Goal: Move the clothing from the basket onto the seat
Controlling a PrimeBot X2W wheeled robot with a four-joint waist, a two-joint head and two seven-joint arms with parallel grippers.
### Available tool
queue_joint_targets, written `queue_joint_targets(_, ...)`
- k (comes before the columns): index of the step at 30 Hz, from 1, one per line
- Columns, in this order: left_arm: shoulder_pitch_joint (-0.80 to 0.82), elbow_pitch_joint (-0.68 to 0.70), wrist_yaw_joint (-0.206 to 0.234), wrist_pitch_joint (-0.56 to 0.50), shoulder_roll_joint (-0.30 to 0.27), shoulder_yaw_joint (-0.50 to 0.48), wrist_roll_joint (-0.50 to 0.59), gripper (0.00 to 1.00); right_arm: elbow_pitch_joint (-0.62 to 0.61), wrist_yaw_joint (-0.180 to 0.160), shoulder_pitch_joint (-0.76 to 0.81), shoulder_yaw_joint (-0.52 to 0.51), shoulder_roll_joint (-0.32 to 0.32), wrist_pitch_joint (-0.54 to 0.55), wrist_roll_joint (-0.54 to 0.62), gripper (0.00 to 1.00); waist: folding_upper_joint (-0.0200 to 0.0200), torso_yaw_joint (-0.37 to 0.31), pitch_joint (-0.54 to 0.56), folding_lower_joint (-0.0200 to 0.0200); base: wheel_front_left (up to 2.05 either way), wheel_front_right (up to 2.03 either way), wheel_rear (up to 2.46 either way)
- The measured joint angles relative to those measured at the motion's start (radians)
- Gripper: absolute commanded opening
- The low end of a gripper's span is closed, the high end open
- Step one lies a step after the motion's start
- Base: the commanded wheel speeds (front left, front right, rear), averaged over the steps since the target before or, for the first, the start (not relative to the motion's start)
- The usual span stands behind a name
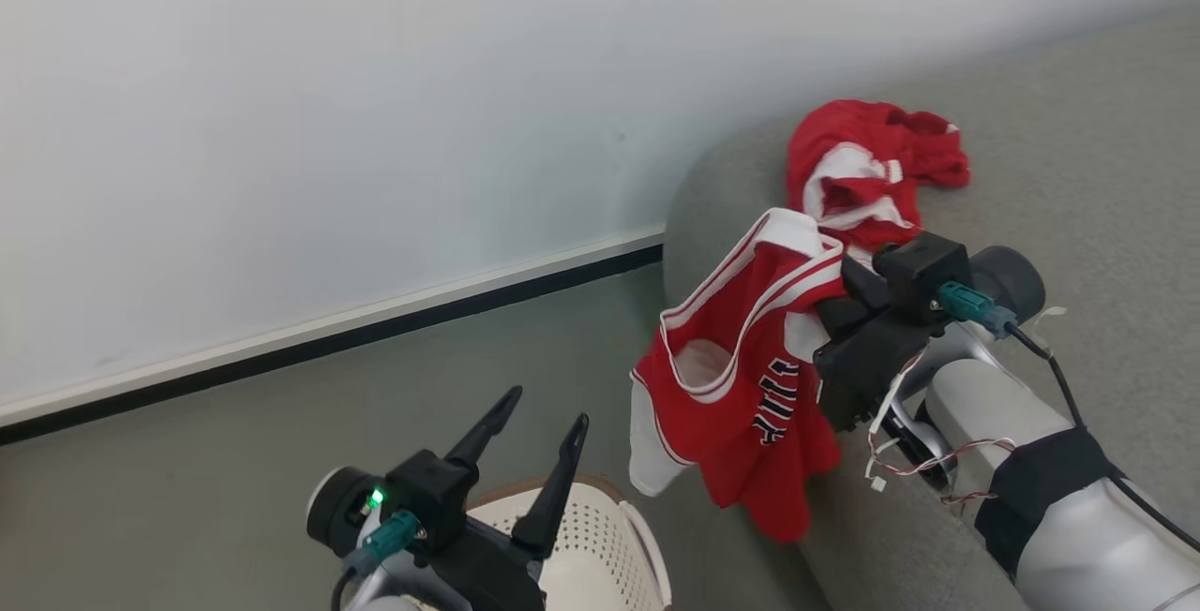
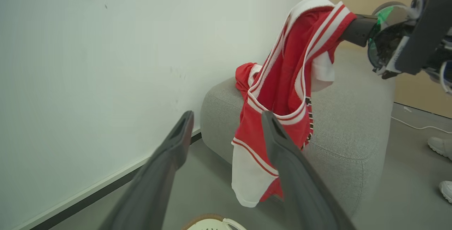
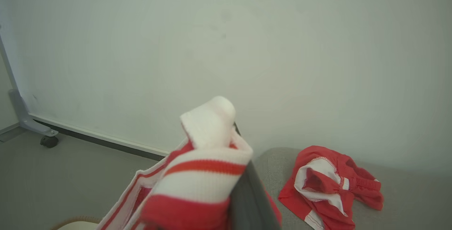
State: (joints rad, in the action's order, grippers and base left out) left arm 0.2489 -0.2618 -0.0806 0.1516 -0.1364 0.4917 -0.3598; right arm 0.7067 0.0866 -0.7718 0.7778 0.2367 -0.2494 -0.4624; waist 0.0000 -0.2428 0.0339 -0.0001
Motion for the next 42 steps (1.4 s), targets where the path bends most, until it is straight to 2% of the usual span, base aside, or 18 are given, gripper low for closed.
queue_joint_targets(12, -0.054, 0.01, -0.009, 0.019, 0.016, 0.04, 0.001, 1.0, -0.086, -0.025, 0.012, -0.016, 0.058, 0.0, 0.03, 0.0, 0.0, -0.145, 0.01, 0.0, 0.0, 0.0, 0.0)
queue_joint_targets(21, -0.052, 0.012, -0.008, 0.027, 0.036, 0.061, 0.004, 1.0, -0.147, -0.029, 0.028, -0.046, 0.112, 0.0, 0.032, 0.0, 0.0, -0.246, 0.001, 0.0, 0.0, 0.0, 0.0)
queue_joint_targets(30, -0.048, 0.021, -0.006, 0.021, 0.041, 0.066, 0.01, 1.0, -0.145, -0.034, -0.015, -0.093, 0.144, -0.004, 0.03, 0.0, 0.0, -0.235, -0.044, 0.0002, 0.0, 0.0, 0.0)
queue_joint_targets(42, 0.017, 0.111, 0.011, -0.002, -0.001, 0.039, 0.045, 1.0, -0.095, -0.023, -0.375, -0.228, 0.242, 0.006, 0.02, 0.0, 0.0001, -0.166, -0.164, 0.0003, 0.0, 0.0, 0.0)
